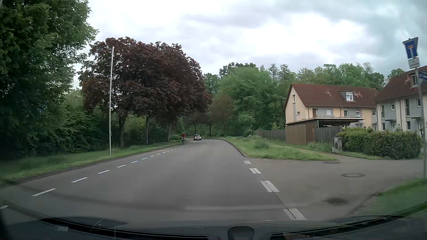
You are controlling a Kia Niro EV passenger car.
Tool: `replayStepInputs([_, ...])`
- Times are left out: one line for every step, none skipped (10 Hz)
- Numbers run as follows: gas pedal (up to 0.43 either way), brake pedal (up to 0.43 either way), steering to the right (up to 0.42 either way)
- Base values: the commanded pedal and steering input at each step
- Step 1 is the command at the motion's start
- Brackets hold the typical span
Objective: Follow the waypoints while adhering to traffic rules and regulations
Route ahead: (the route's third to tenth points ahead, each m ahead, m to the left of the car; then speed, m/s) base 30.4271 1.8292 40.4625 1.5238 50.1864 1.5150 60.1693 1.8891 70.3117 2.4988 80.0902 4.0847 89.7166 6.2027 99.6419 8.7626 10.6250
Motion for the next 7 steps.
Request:
replayStepInputs([0.087, 0.000, 0.000])
replayStepInputs([0.087, 0.000, 0.000])
replayStepInputs([0.087, 0.000, 0.000])
replayStepInputs([0.087, 0.000, 0.000])
replayStepInputs([0.087, 0.000, 0.000])
replayStepInputs([0.087, 0.000, 0.000])
replayStepInputs([0.087, 0.000, 0.001])
